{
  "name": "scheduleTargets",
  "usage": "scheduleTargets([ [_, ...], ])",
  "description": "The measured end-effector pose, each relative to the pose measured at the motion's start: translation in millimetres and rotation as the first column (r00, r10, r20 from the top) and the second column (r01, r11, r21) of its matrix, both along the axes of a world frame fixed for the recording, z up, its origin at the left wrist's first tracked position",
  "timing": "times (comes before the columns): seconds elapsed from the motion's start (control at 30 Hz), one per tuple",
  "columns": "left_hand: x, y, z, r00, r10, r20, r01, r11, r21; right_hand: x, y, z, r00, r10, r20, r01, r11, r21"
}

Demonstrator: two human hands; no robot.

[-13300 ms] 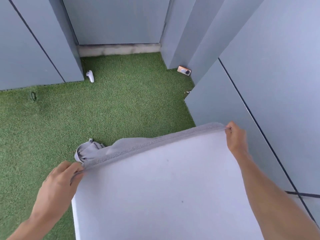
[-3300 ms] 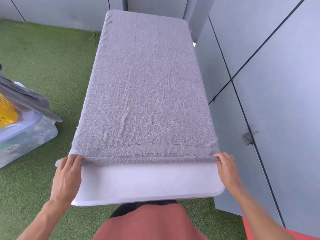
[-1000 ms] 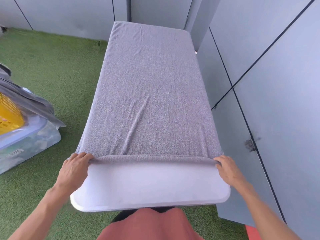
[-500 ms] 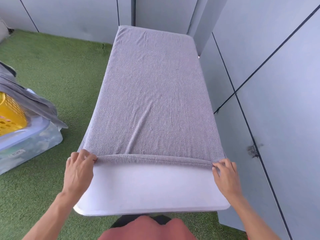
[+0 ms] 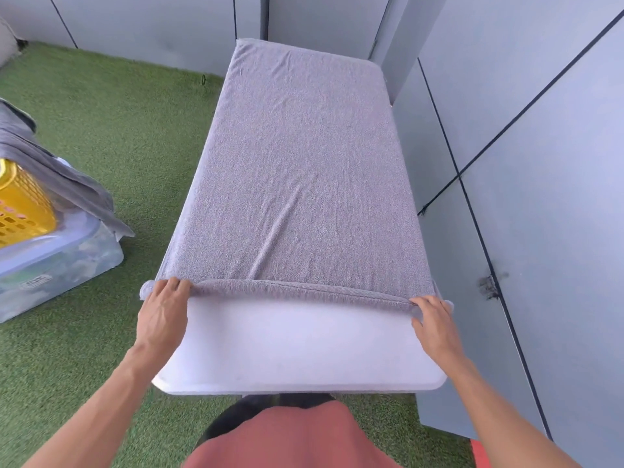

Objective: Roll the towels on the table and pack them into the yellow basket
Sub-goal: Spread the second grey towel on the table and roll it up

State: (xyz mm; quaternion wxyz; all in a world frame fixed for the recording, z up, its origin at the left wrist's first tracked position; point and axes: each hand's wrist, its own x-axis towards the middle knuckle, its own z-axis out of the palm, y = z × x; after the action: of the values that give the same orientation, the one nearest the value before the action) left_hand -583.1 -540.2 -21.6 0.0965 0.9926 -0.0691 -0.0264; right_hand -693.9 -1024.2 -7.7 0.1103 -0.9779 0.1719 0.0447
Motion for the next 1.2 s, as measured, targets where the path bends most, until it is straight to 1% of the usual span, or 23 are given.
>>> scheduleTargets([
  [0.17, 4, 8, 0, 0.994, 0.032, -0.103, -0.035, 0.999, -0.025, 11, -7, 2, 1.000, -0.005, -0.023, 0.006, 0.999, 0.034],
  [0.23, 15, 13, 2, 0.985, 0.004, -0.174, -0.011, 0.999, -0.036, 19, -13, 4, 0.998, 0.008, -0.063, -0.003, 0.998, 0.070],
  [0.27, 21, 14, 6, 0.972, -0.001, -0.234, -0.010, 0.999, -0.046, 22, -17, 10, 0.996, 0.020, -0.086, -0.010, 0.994, 0.110],
  [0.33, 31, 12, 10, 0.946, 0.020, -0.324, -0.051, 0.995, -0.087, 28, -23, 22, 0.987, -0.009, -0.160, 0.054, 0.959, 0.279],
  [0.37, 33, 11, 10, 0.944, 0.043, -0.328, -0.090, 0.987, -0.131, 29, -25, 26, 0.982, -0.037, -0.185, 0.103, 0.928, 0.359],
  [0.4, 34, 9, 11, 0.949, 0.079, -0.307, -0.141, 0.972, -0.185, 30, -26, 29, 0.980, -0.071, -0.184, 0.141, 0.905, 0.401],
  [0.43, 32, 8, 12, 0.956, 0.127, -0.266, -0.194, 0.950, -0.244, 30, -25, 30, 0.983, -0.106, -0.151, 0.161, 0.893, 0.421],
  [0.47, 29, 5, 11, 0.964, 0.173, -0.202, -0.226, 0.933, -0.279, 30, -25, 28, 0.985, -0.139, -0.097, 0.168, 0.890, 0.424],
  [0.5, 26, 3, 8, 0.972, 0.204, -0.118, -0.228, 0.938, -0.260, 28, -23, 23, 0.986, -0.163, -0.026, 0.160, 0.897, 0.413],
  [0.53, 23, 0, 5, 0.976, 0.215, -0.037, -0.218, 0.958, -0.186, 24, -20, 15, 0.984, -0.173, 0.043, 0.144, 0.912, 0.384],
  [0.6, 16, -8, 3, 0.977, 0.202, 0.067, -0.199, 0.979, -0.051, 13, -12, 4, 0.979, -0.145, 0.142, 0.109, 0.966, 0.235],
  [0.63, 14, -12, 2, 0.980, 0.182, 0.083, -0.180, 0.983, -0.033, 9, -9, 0, 0.979, -0.112, 0.172, 0.093, 0.989, 0.116],
  [0.7, 8, -18, -2, 0.987, 0.131, 0.094, -0.128, 0.991, -0.041, 1, -5, -3, 0.983, -0.018, 0.183, 0.041, 0.992, -0.123],
  [0.73, 4, -20, -6, 0.991, 0.099, 0.085, -0.095, 0.994, -0.052, -3, -6, -6, 0.987, 0.022, 0.158, 0.007, 0.984, -0.180],
  [0.77, 0, -22, -8, 0.995, 0.066, 0.070, -0.062, 0.996, -0.057, -5, -7, -8, 0.990, 0.053, 0.129, -0.026, 0.979, -0.204],
  [0.8, -2, -23, -11, 0.997, 0.045, 0.056, -0.042, 0.997, -0.064, -5, -10, -10, 0.992, 0.074, 0.104, -0.052, 0.978, -0.201],
  [0.87, -4, -24, -13, 0.998, 0.058, 0.035, -0.055, 0.995, -0.080, 2, -16, -15, 0.992, 0.070, 0.101, -0.053, 0.985, -0.166],
  [0.93, 0, -26, -11, 0.995, 0.092, 0.047, -0.087, 0.992, -0.094, 13, -22, -16, 0.994, 0.058, 0.097, -0.045, 0.991, -0.124],
  [1.07, 8, -27, -6, 0.992, 0.100, 0.081, -0.095, 0.994, -0.060, 25, -35, -14, 0.994, 0.093, 0.060, -0.093, 0.996, -0.010],
  [1.13, 9, -25, -5, 0.992, 0.112, 0.053, -0.110, 0.993, -0.041, 25, -41, -7, 0.994, 0.106, 0.003, -0.106, 0.993, 0.055],
  [1.2, 12, -20, -5, 0.993, 0.115, 0.015, -0.115, 0.993, -0.002, 26, -51, -1, 0.986, 0.135, -0.099, -0.119, 0.981, 0.154],
])
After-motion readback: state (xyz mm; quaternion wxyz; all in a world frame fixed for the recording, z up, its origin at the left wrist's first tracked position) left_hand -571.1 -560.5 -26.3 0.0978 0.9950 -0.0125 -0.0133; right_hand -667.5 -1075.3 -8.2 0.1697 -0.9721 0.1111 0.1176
